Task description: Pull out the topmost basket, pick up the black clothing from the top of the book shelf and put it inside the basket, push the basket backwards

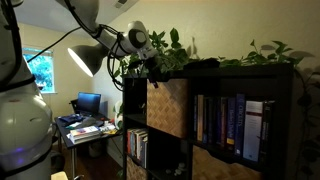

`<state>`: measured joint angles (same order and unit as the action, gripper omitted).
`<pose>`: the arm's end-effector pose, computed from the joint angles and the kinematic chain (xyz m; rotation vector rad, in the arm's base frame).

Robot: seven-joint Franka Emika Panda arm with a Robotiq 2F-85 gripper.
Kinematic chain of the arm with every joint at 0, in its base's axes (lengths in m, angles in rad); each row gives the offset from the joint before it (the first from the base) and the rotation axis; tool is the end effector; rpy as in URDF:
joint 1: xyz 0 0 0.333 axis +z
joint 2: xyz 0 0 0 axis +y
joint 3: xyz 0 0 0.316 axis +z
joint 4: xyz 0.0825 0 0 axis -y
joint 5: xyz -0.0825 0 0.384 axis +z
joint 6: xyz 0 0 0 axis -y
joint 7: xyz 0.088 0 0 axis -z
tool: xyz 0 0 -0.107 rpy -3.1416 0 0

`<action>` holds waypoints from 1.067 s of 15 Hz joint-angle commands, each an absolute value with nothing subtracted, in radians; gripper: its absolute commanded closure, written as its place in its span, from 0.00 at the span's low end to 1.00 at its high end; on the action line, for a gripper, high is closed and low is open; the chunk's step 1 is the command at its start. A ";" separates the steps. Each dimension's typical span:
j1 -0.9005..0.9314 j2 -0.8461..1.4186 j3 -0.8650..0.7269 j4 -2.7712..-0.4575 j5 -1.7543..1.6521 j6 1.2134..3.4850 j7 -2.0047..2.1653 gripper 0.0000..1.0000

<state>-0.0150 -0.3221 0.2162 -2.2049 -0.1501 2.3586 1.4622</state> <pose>0.4863 0.1075 0.5610 -2.3781 1.5822 -0.6697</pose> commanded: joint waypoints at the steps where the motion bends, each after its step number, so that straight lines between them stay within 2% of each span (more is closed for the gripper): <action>1: -0.019 -0.380 0.218 -2.248 -0.182 2.269 1.460 0.51; 8: -0.002 -0.414 0.221 -2.269 -0.164 2.263 1.443 0.95; 10: -0.001 -0.425 0.227 -2.269 -0.166 2.252 1.444 1.00; 12: 0.003 -0.435 0.227 -2.265 -0.158 2.215 1.439 0.94; 16: 0.021 -0.450 0.229 -2.255 -0.138 2.155 1.430 0.95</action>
